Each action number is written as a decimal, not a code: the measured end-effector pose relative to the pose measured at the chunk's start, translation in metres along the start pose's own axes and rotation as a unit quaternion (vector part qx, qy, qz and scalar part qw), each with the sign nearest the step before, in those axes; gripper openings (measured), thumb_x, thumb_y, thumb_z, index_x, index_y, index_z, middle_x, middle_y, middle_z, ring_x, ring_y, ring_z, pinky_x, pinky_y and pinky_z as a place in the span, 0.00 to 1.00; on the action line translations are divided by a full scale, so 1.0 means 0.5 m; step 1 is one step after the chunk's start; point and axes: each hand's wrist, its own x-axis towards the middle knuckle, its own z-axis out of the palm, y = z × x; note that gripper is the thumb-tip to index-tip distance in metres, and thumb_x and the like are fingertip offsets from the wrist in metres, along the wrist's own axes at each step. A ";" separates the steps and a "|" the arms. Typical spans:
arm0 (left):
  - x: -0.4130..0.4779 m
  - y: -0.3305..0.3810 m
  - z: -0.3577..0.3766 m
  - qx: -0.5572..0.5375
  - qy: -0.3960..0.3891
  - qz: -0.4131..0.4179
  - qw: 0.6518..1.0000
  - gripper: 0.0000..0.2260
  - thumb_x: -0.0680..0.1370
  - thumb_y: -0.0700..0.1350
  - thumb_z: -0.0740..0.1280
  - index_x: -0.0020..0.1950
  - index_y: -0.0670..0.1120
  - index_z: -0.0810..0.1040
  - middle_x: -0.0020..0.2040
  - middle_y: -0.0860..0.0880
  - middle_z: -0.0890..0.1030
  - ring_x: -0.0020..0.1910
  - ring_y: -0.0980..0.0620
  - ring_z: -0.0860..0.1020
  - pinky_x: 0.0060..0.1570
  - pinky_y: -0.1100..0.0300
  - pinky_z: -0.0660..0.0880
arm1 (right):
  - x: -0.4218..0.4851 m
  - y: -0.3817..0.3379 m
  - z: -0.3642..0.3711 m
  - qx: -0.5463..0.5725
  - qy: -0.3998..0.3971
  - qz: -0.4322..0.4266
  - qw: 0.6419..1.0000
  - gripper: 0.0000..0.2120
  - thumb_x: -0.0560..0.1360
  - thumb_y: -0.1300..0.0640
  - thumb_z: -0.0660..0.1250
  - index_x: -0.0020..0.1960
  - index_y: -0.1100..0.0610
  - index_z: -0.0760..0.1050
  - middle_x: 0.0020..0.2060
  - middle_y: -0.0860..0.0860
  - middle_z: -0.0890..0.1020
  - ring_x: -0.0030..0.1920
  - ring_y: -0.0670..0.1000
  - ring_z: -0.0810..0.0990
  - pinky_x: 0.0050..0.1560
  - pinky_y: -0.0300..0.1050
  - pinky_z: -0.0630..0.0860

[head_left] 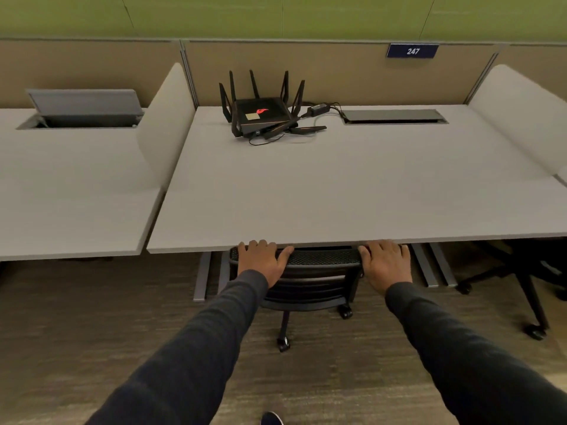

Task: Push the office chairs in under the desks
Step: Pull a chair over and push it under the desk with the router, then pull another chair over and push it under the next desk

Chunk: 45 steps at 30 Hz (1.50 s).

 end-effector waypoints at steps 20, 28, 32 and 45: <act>-0.630 -0.104 0.161 -0.039 0.049 0.002 0.998 0.36 0.80 0.68 0.48 0.82 0.50 0.44 0.82 0.42 0.44 0.81 0.43 0.41 0.76 0.41 0.37 | -0.599 -0.191 0.097 0.065 -0.022 -0.116 0.991 0.35 0.81 0.35 0.52 0.82 0.52 0.55 0.82 0.57 0.55 0.82 0.57 0.50 0.80 0.60 0.47; -0.810 -0.204 0.145 -0.061 0.049 -0.019 0.997 0.35 0.80 0.67 0.48 0.82 0.50 0.48 0.82 0.44 0.46 0.81 0.45 0.41 0.76 0.41 0.37 | -0.754 -0.287 0.086 0.076 -0.025 -0.142 0.987 0.35 0.81 0.35 0.52 0.81 0.52 0.56 0.81 0.56 0.57 0.82 0.57 0.51 0.79 0.62 0.49; -0.874 -0.276 0.144 -0.072 0.060 -0.034 0.995 0.35 0.80 0.68 0.48 0.82 0.50 0.49 0.82 0.44 0.47 0.81 0.45 0.42 0.76 0.41 0.37 | -0.818 -0.355 0.084 0.077 -0.038 -0.150 0.985 0.35 0.81 0.35 0.53 0.82 0.52 0.55 0.82 0.56 0.56 0.82 0.57 0.50 0.79 0.62 0.49; -1.063 -0.654 0.135 -0.061 0.058 -0.037 0.996 0.37 0.78 0.69 0.45 0.82 0.50 0.48 0.82 0.43 0.48 0.81 0.44 0.44 0.76 0.39 0.39 | -1.036 -0.706 0.149 0.106 -0.053 -0.154 0.981 0.35 0.81 0.36 0.55 0.81 0.53 0.56 0.81 0.57 0.57 0.82 0.57 0.51 0.79 0.63 0.50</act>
